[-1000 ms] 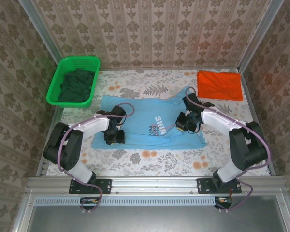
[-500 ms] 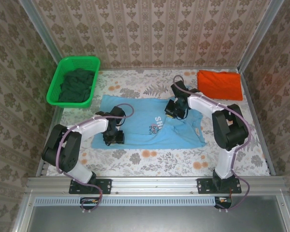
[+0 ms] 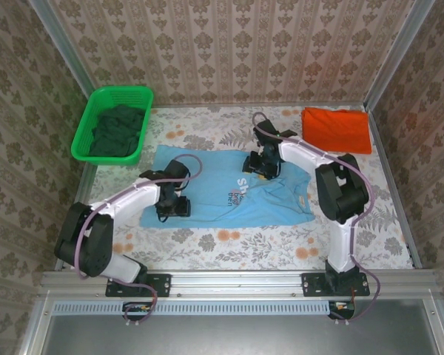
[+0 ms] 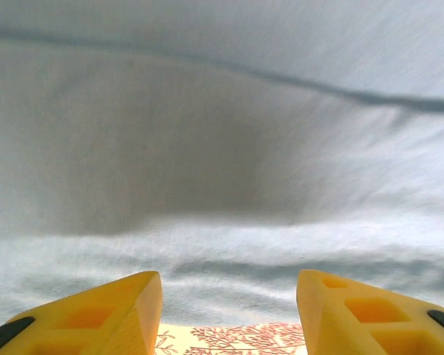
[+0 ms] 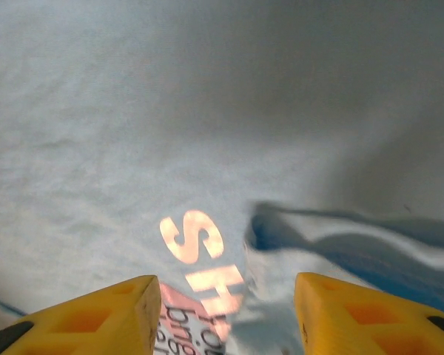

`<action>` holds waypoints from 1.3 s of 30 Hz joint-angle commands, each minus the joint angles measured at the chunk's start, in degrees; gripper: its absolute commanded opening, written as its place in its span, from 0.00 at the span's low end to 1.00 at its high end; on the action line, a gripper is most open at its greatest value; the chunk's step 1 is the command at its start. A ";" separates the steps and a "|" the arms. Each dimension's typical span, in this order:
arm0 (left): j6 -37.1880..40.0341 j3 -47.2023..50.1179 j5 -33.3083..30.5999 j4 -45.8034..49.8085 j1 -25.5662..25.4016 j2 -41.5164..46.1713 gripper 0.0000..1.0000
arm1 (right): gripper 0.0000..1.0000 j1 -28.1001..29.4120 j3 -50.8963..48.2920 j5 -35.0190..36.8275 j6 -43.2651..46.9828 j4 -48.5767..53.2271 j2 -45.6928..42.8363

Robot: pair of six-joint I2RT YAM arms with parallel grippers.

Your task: Fold and stack the t-shirts

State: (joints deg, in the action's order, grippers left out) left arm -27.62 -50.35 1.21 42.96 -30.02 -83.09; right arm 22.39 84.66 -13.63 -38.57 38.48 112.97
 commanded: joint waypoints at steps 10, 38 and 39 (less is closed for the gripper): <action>4.85 -28.41 23.57 -8.66 -4.35 -19.14 0.71 | 0.34 -10.29 -37.75 -5.65 -8.89 -7.03 -35.69; 8.48 -58.46 27.94 -1.10 -11.73 -50.72 0.57 | 0.31 -20.00 -56.13 -8.96 -6.18 -11.85 -42.66; 8.52 -58.39 28.02 -1.16 -11.81 -50.84 0.57 | 0.31 -20.10 -56.18 -8.97 -6.06 -11.84 -42.74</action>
State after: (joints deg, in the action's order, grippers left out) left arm -21.04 -108.53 29.80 39.88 -41.69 -133.19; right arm 2.81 29.58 -21.74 -46.00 26.24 71.18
